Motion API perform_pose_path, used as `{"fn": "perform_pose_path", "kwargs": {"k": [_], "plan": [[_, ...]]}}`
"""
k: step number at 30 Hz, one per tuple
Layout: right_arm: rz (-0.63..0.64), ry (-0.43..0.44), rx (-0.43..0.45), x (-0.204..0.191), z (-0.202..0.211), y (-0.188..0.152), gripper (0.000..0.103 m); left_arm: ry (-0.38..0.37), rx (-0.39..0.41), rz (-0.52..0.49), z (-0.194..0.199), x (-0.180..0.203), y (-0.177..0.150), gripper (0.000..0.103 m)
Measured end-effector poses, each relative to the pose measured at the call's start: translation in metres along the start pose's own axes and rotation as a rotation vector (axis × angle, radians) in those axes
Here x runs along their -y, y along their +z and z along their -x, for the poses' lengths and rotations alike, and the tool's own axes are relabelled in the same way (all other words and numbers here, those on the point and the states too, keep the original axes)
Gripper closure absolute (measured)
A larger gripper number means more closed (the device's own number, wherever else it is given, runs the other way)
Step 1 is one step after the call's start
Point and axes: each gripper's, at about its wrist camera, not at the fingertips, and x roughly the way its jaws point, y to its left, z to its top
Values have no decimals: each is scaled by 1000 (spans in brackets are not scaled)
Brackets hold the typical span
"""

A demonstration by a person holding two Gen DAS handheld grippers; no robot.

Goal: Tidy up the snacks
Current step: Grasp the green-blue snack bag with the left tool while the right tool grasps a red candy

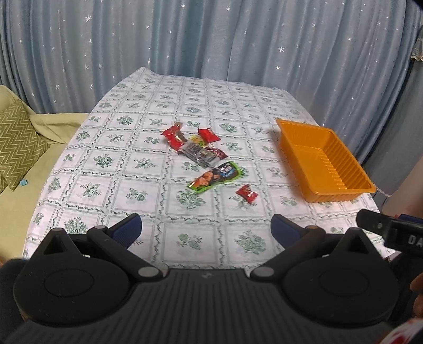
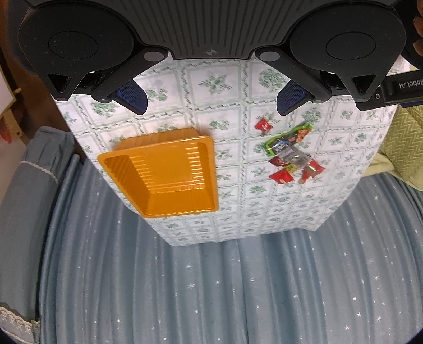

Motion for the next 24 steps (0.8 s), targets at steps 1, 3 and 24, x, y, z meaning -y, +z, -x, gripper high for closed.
{"fn": "perform_pose_path", "kwargs": {"k": [1, 3, 24], "plan": [[5, 18, 5, -1, -4, -1, 0, 2, -9, 1, -5, -4, 2, 0], [24, 50, 4, -5, -13, -1, 0, -5, -19, -7, -18, -13, 7, 0], [255, 189, -72, -55, -198, -2, 50, -253, -47, -512, -192, -35, 44, 20]]}}
